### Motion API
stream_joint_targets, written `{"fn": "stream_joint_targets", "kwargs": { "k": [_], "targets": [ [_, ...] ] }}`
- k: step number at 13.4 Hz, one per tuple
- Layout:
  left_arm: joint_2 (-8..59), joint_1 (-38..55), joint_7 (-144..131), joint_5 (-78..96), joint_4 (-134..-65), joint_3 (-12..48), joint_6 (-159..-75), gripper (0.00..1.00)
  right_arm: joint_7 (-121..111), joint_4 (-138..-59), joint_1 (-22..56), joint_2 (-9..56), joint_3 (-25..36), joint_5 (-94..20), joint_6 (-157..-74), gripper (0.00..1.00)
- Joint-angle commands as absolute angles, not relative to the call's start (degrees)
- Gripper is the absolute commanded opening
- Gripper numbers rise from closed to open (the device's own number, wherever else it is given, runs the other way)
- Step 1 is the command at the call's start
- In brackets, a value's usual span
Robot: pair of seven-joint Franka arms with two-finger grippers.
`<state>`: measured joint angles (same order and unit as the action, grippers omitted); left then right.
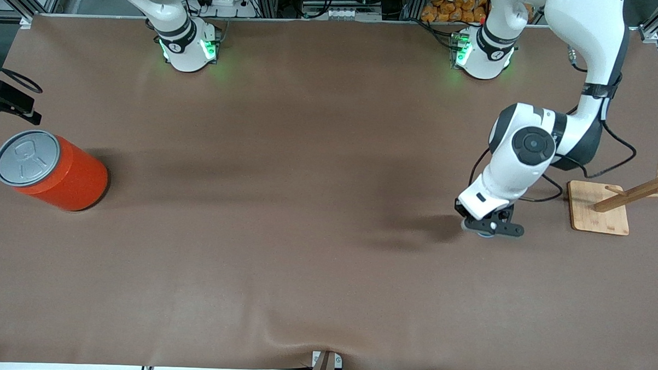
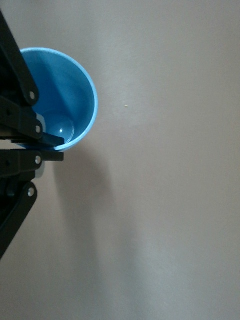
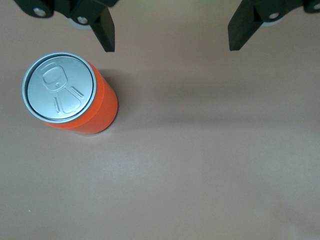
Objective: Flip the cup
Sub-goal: 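Lower the upright cup onto the table beside the wooden stand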
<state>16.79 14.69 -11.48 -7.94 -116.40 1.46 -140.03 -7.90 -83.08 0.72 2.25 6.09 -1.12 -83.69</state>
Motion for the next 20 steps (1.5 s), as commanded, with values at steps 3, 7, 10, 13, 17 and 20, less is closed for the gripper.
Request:
{"fn": "stream_joint_targets", "kwargs": {
  "k": [3, 7, 10, 13, 17, 20],
  "targets": [
    [10.02, 11.62, -12.04, -11.24, -128.84, 1.84, -147.03, 0.0, -8.44, -82.71, 2.64, 3.43, 6.06, -1.76, -83.06, 1.0],
    [10.98, 9.24, -12.04, -14.15, -129.2, 2.02, -149.58, 0.0, -8.35, -82.62, 1.93, 3.34, 6.24, -1.76, -82.35, 1.0],
    [12.74, 9.58, -12.13, -14.15, -129.03, 2.02, -152.23, 0.0, -8.35, -82.62, 1.93, 3.34, 6.24, -1.76, -82.27, 1.0],
    [13.62, 8.97, -12.22, -14.15, -128.59, 2.11, -152.23, 0.12, -8.35, -82.62, 1.93, 3.34, 6.24, -1.76, -82.27, 1.0],
    [15.12, 8.88, -12.74, -14.06, -127.97, 2.11, -152.4, 0.17, -8.52, -82.62, 1.93, 3.34, 6.24, -1.76, -82.27, 1.0],
    [14.68, 9.05, -13.1, -14.15, -127.97, 2.2, -152.23, 0.37, -8.53, -82.44, 1.85, 3.34, 6.24, -1.76, -82.35, 1.0]
  ]
}}
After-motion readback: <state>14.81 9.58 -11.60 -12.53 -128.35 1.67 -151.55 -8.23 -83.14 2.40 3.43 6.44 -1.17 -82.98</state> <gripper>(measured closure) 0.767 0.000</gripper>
